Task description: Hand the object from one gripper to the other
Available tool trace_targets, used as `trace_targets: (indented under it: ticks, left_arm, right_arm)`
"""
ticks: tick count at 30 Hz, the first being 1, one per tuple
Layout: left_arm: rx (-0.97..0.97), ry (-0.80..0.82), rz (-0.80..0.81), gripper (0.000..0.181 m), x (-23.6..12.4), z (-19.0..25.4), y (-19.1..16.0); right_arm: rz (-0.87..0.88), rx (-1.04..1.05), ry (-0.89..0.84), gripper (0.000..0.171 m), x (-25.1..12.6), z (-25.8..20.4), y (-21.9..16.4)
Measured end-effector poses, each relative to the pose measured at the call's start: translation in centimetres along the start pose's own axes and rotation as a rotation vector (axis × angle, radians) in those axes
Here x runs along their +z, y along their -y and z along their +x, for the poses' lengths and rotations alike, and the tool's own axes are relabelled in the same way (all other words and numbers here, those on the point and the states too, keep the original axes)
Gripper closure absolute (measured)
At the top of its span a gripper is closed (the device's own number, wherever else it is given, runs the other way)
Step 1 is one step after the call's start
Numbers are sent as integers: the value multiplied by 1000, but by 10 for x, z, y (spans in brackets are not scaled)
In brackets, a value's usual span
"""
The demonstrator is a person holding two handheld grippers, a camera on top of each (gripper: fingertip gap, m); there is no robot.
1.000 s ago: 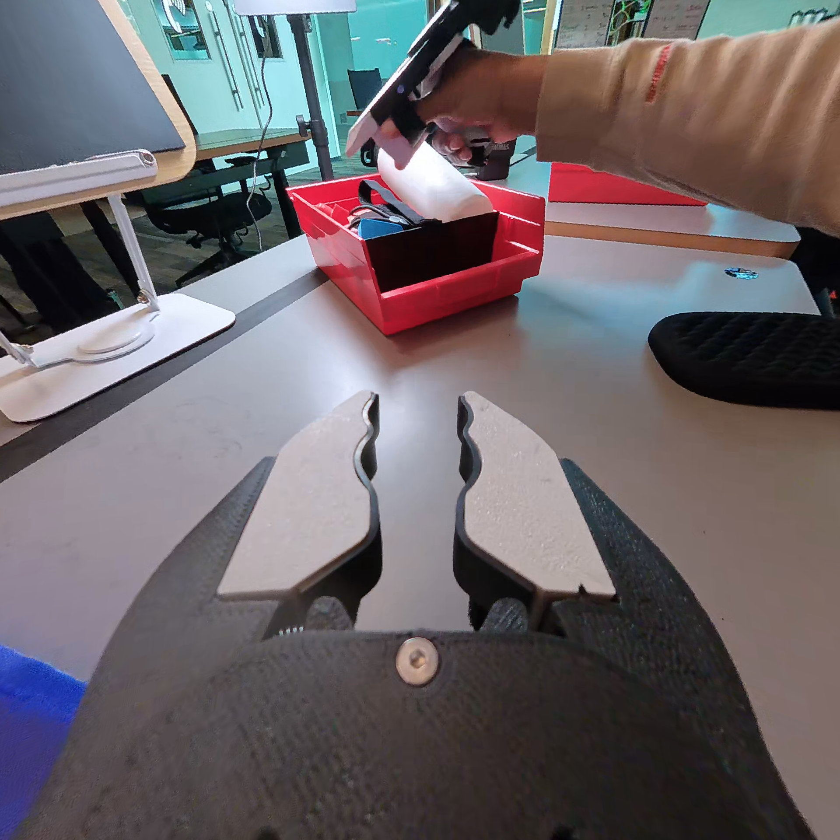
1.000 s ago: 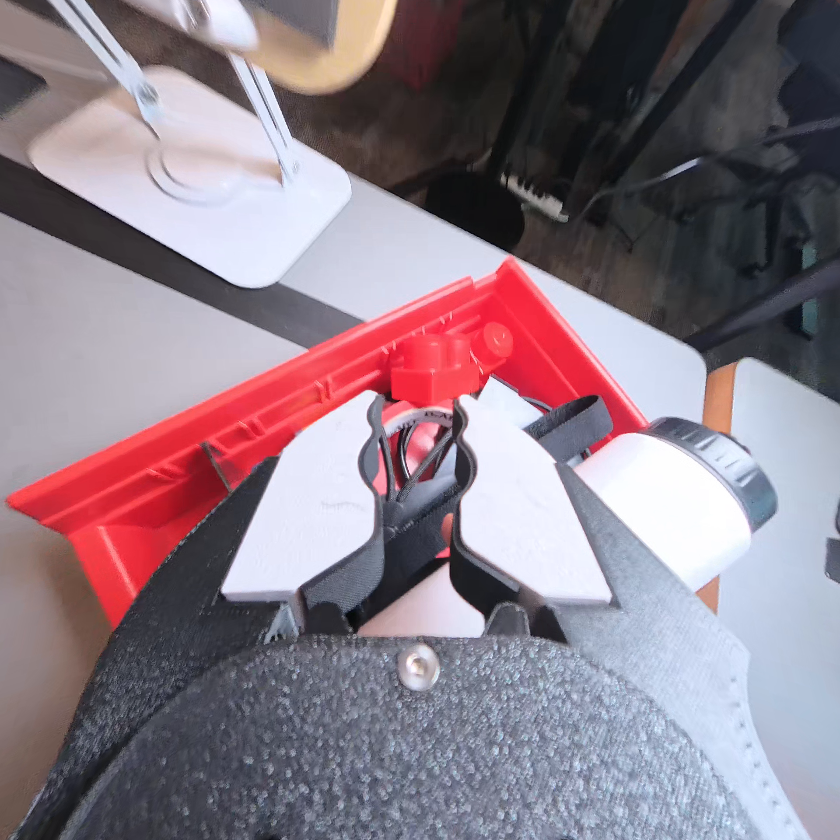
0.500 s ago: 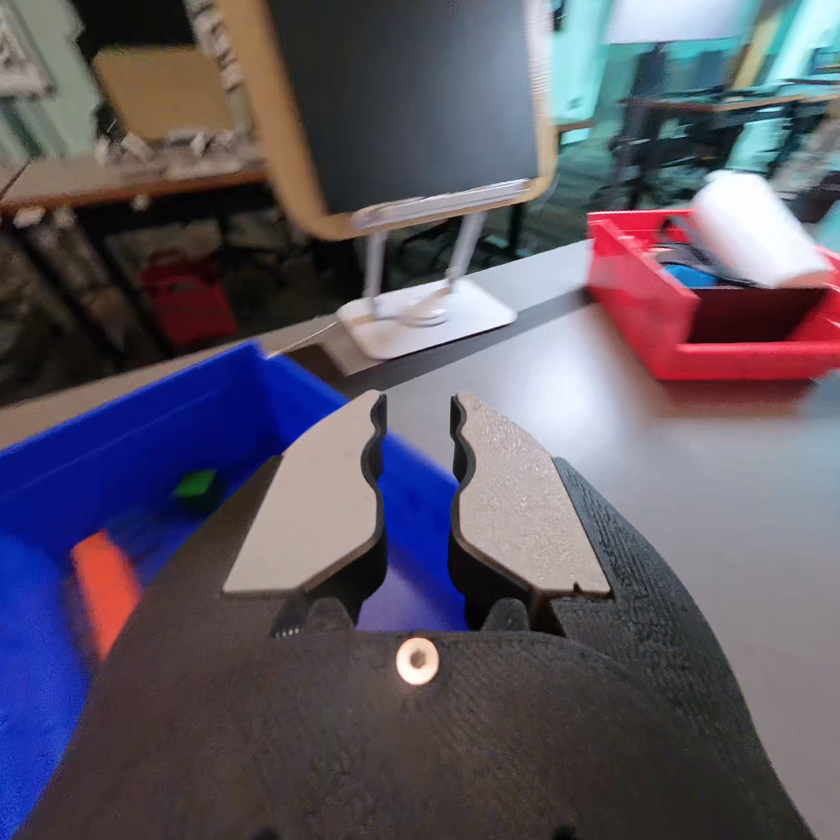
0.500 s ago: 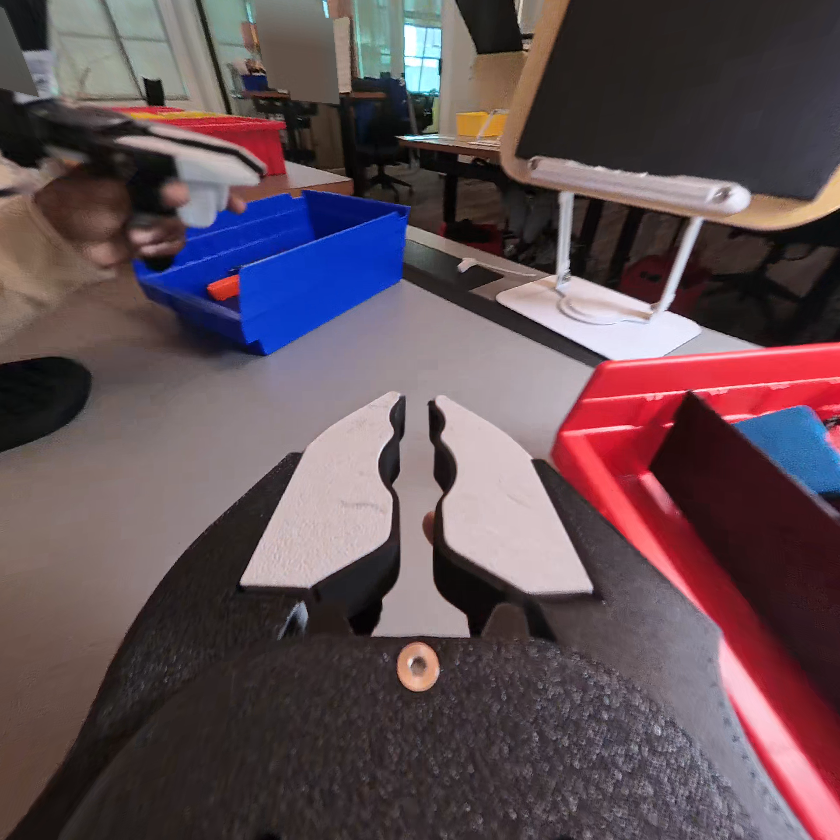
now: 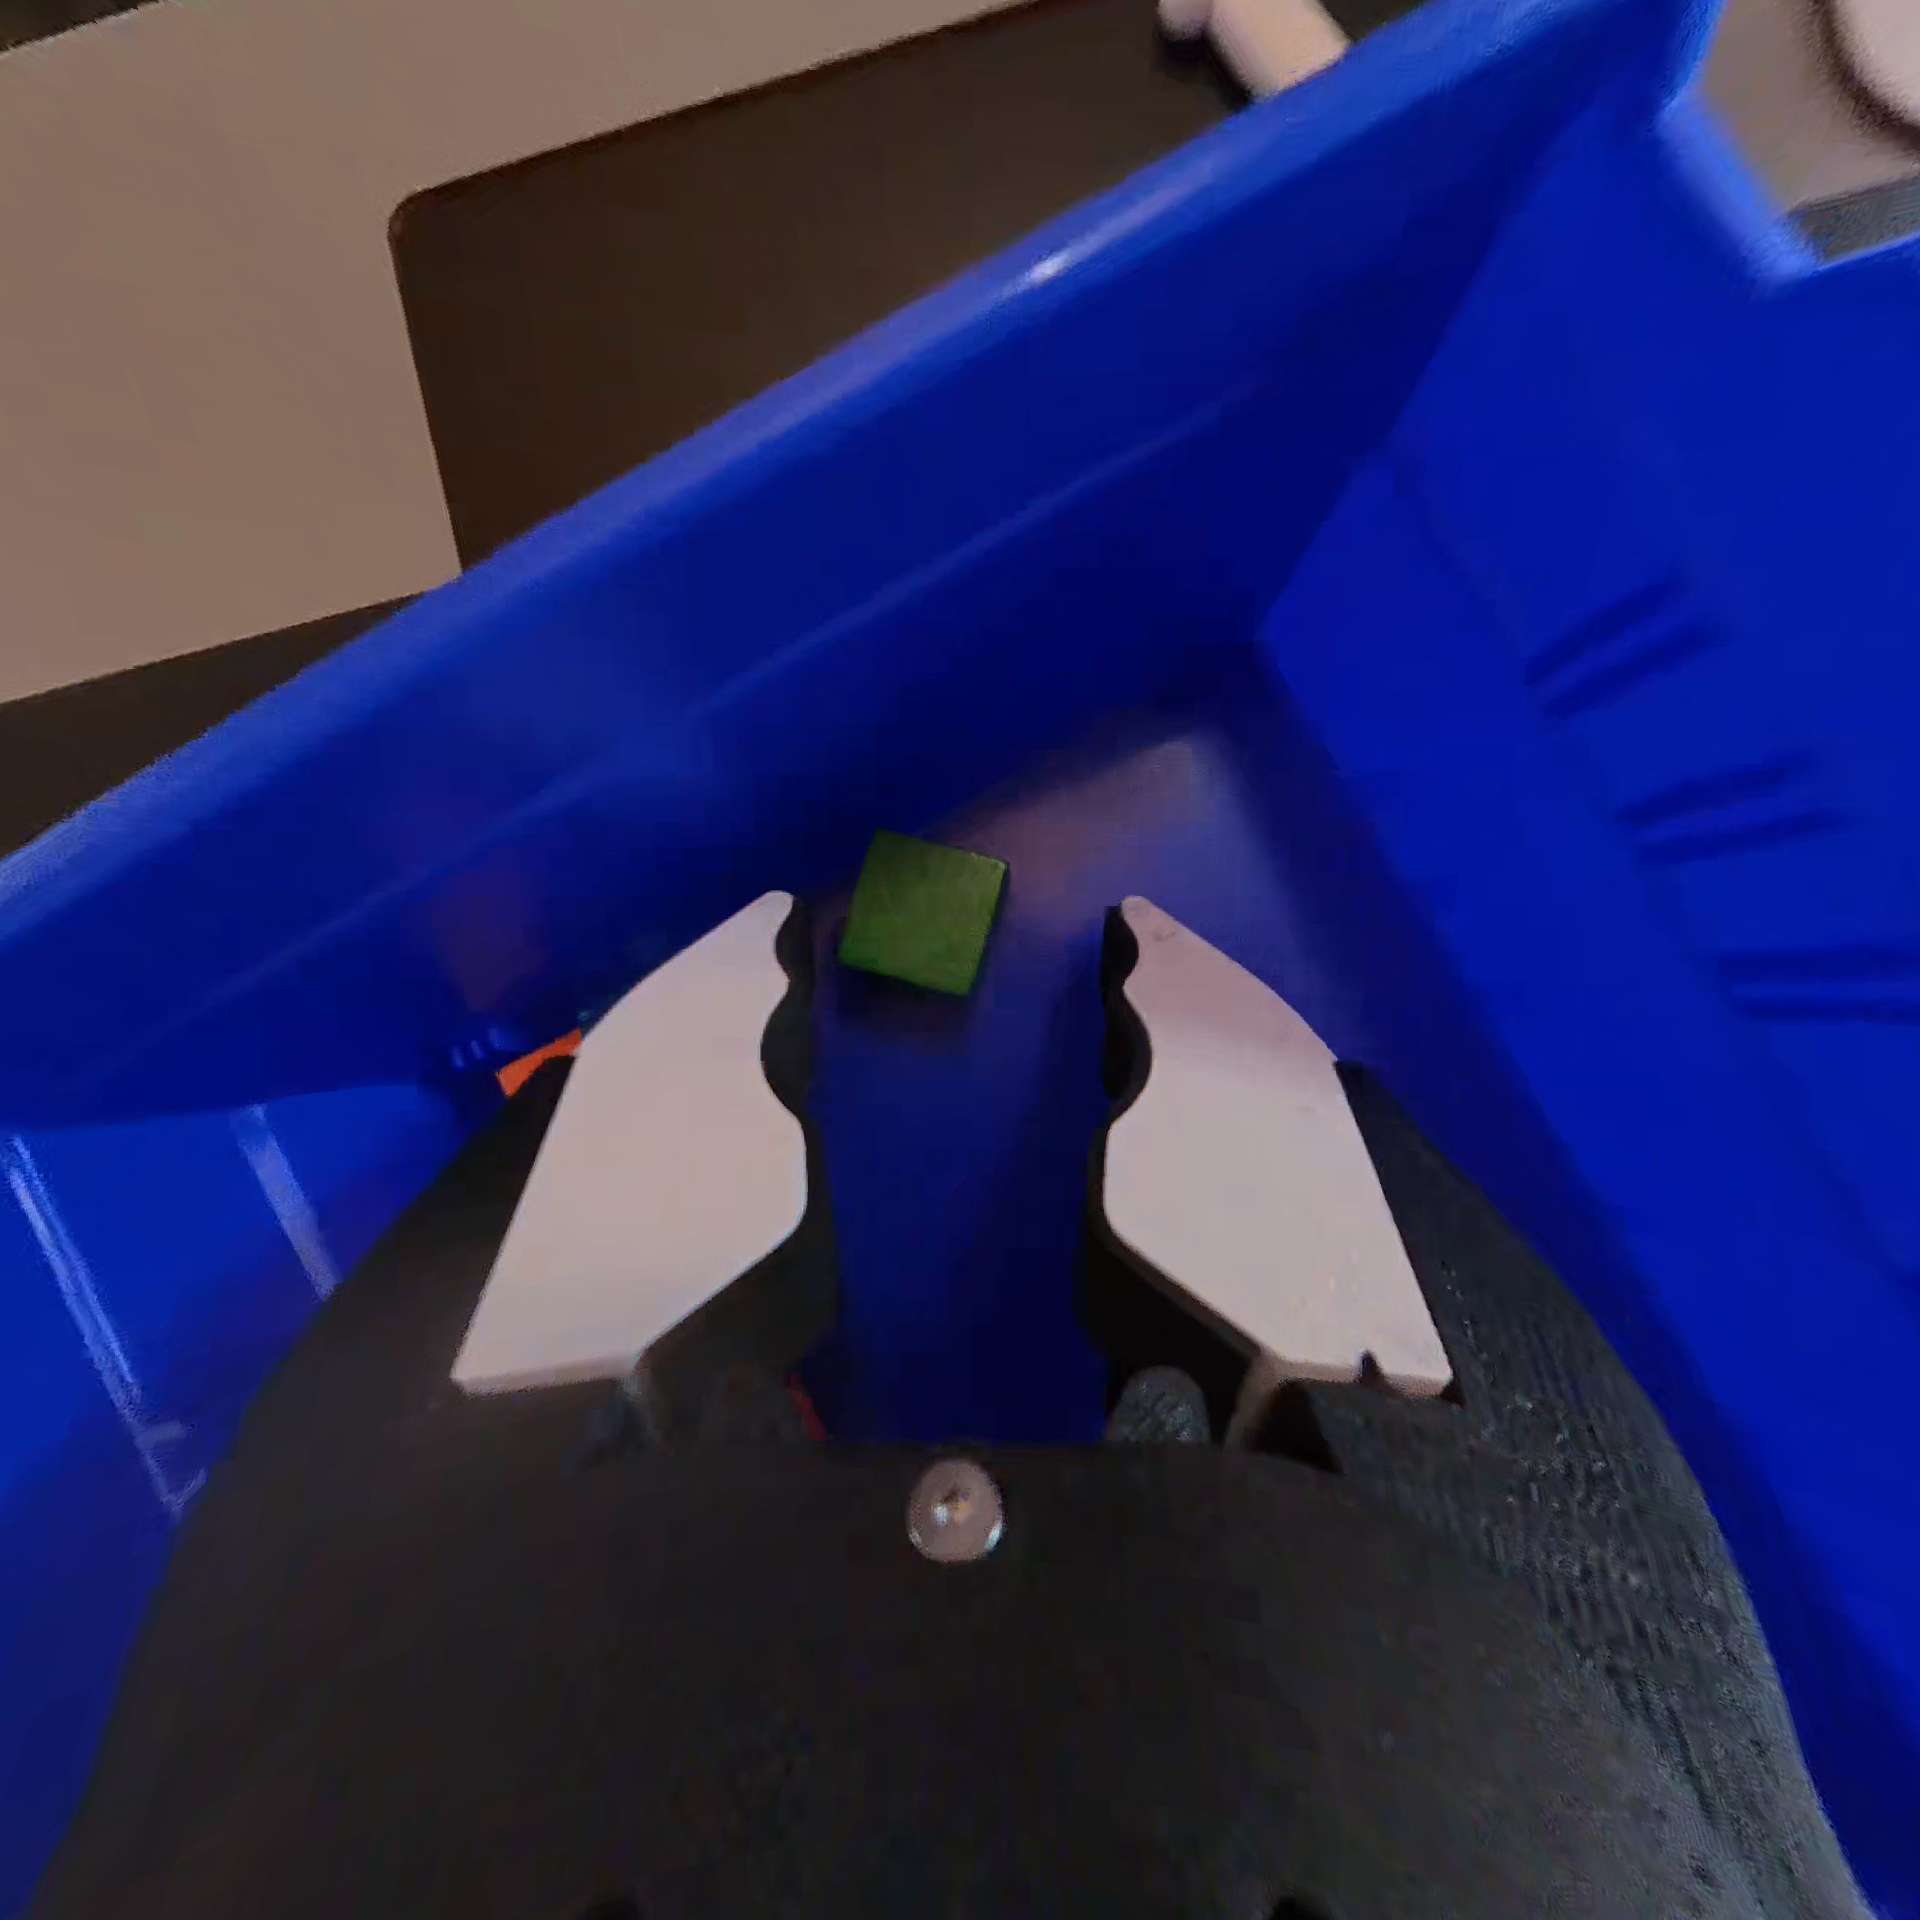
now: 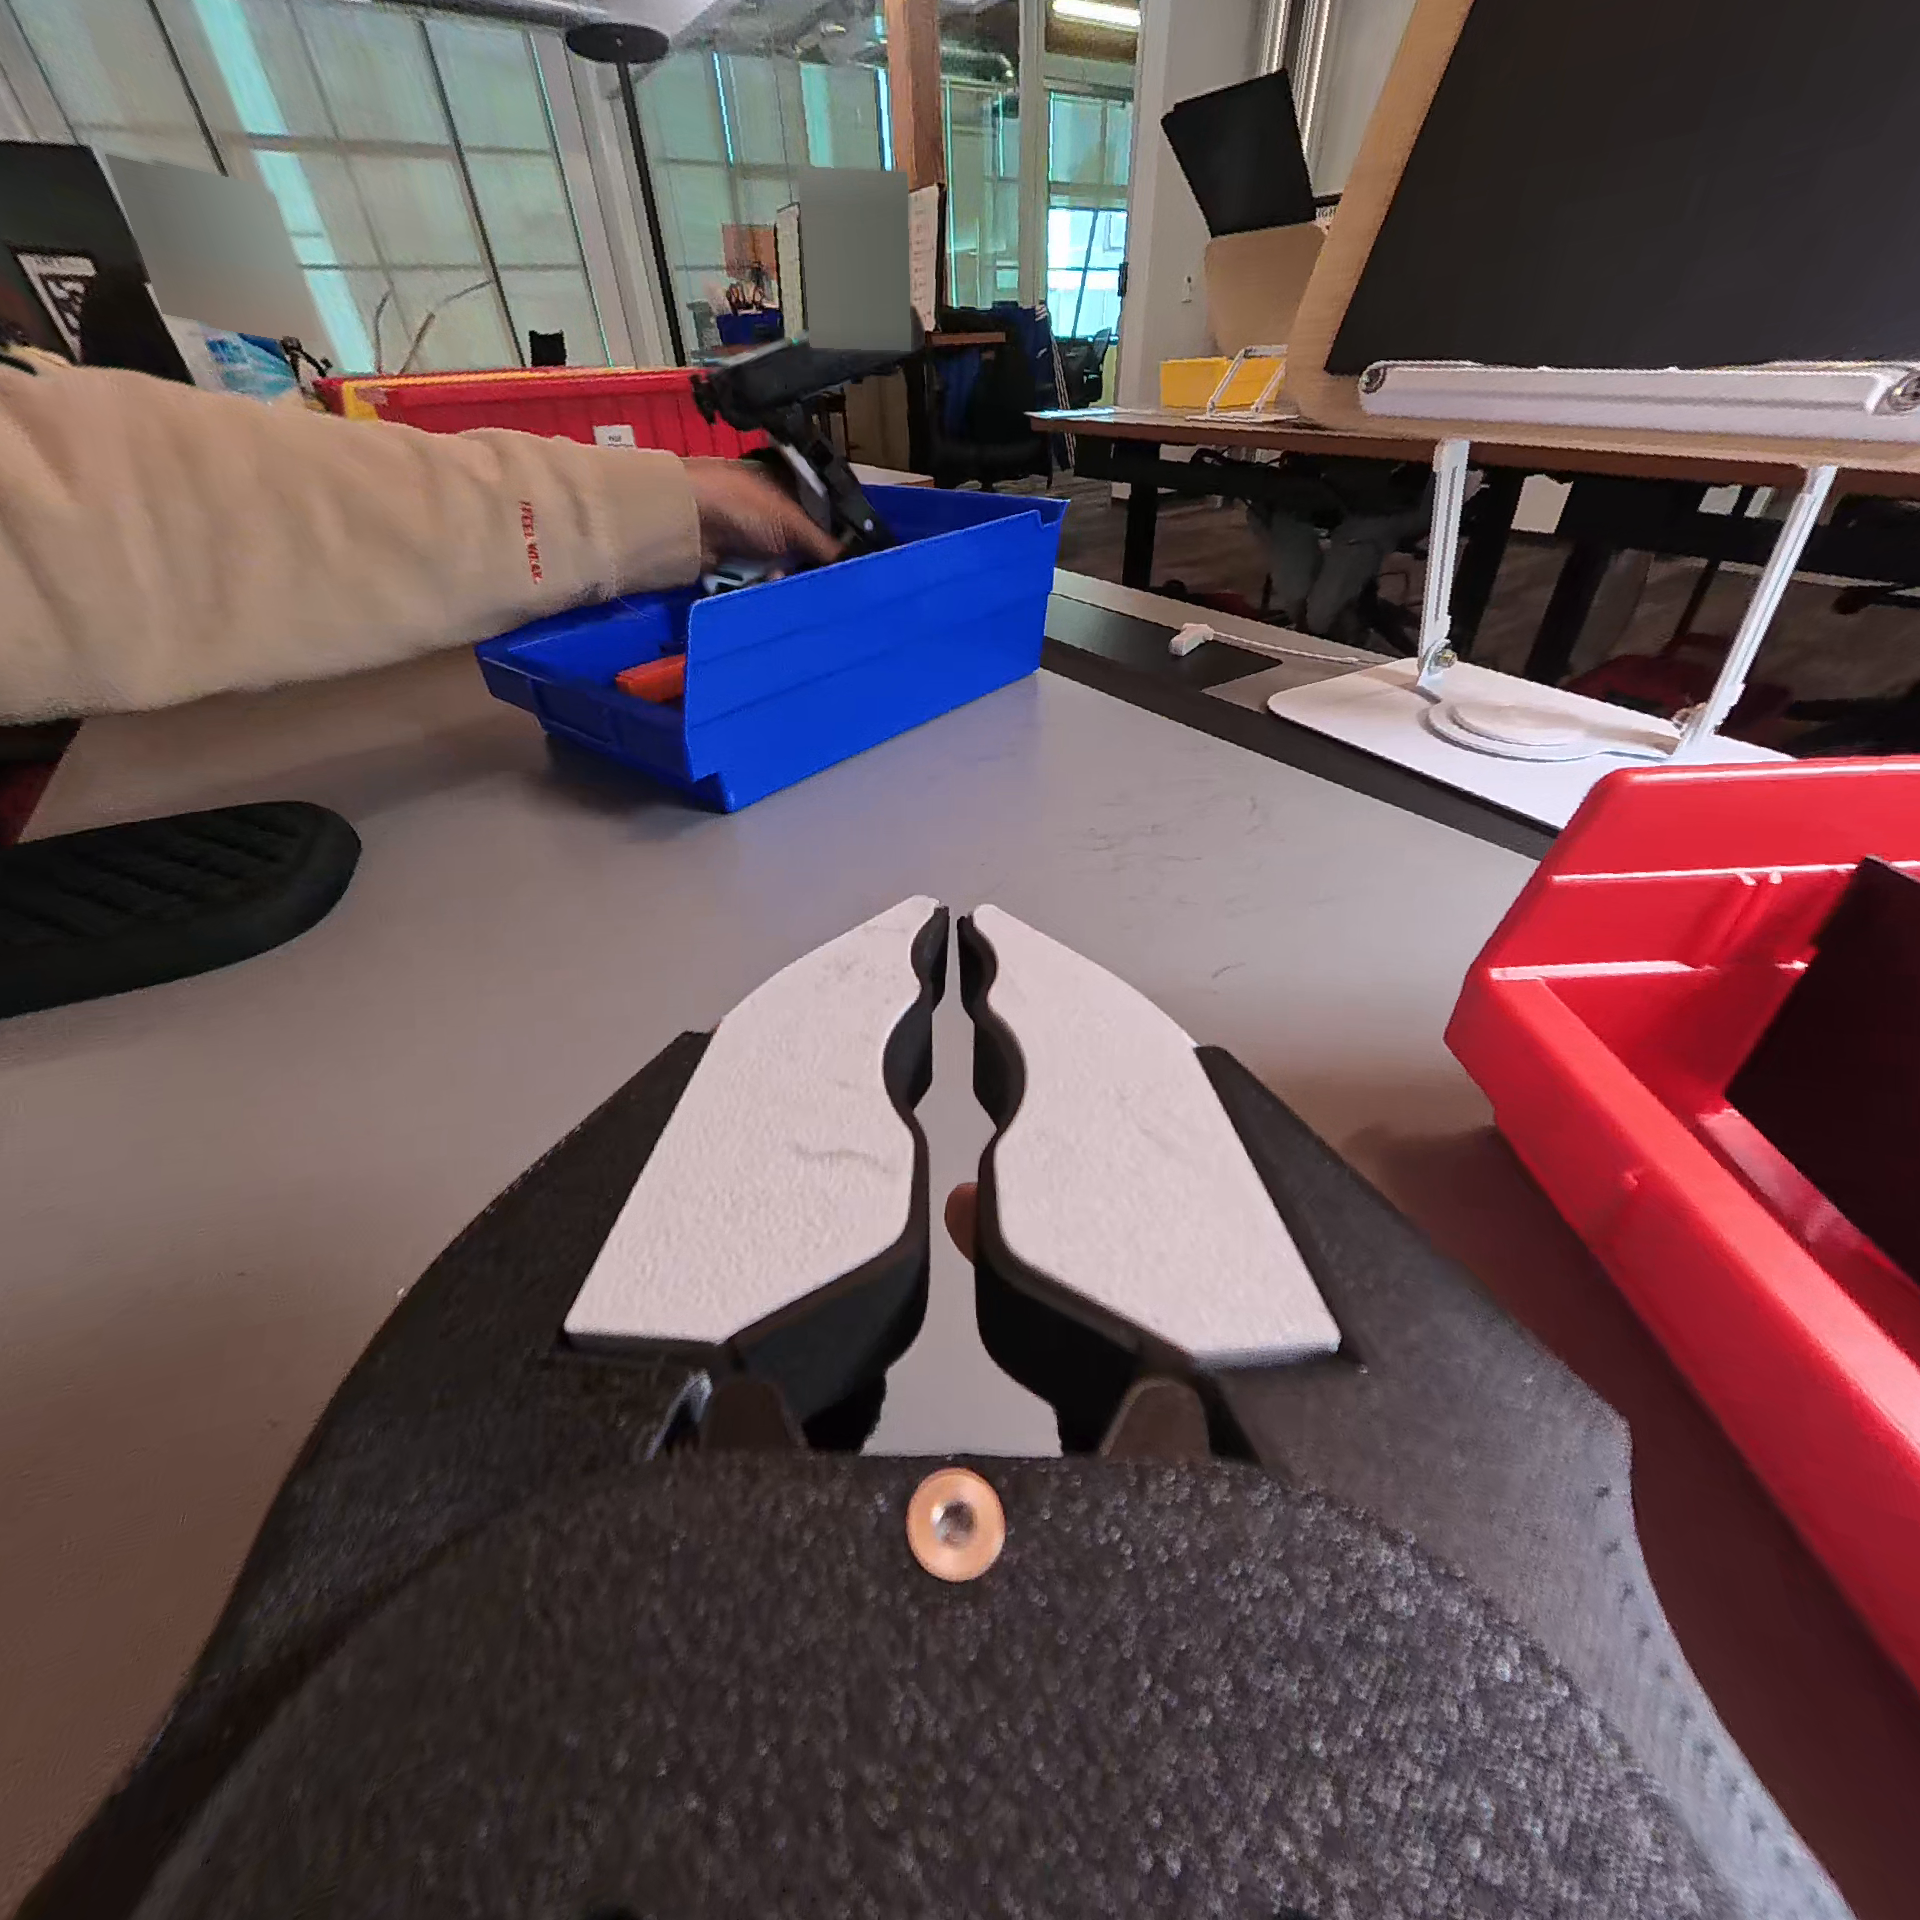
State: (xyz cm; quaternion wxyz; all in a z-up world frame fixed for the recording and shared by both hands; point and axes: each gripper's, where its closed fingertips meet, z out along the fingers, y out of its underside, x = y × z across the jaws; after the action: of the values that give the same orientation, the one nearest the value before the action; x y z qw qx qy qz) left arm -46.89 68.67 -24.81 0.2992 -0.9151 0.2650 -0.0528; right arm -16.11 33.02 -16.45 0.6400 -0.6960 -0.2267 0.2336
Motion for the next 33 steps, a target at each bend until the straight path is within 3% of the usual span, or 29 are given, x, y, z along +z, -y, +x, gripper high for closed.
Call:
trace_targets:
  ticks: [3,5,7,10,14,18,22,25,27,29,31,33]
  left_arm:
    - [42,19,-64,151,11,-2,-8]
    - [64,7,-53,151,9,2,-9]
    - [73,-12,28,152,-7,12,0]
    - [71,-108,268,152,-62,40,27]
    - [126,-518,600,152,-170,133,43]
    - [142,-952,750,153,-247,237,4]
    - [32,-1328,689,153,-268,318,-48]
    - [11,-1464,573,153,-262,352,-74]
    - [-5,-1469,528,153,-254,357,-81]
    - [63,-1459,544,150,-251,357,-87]
    - [228,-1348,617,137,-244,353,-91]
    - [400,-1215,699,136,-239,349,-94]
  right_arm:
    - [3,15,-5,170,-2,4,0]
    - [7,35,-12,170,-3,7,1]
    - [10,46,-18,170,-4,10,1]
    - [9,24,-29,170,-5,11,1]
    - [-2,-94,-35,165,3,3,2]
    - [46,-386,-61,146,20,-22,34]
    - [141,-703,-48,130,42,-68,74]
    - [113,-911,-52,120,62,-86,75]
    - [82,-966,3,143,68,-96,63]
    - [65,-886,46,143,68,-97,55]
    - [41,-599,177,143,63,-97,52]
    - [-17,-252,370,143,56,-98,48]
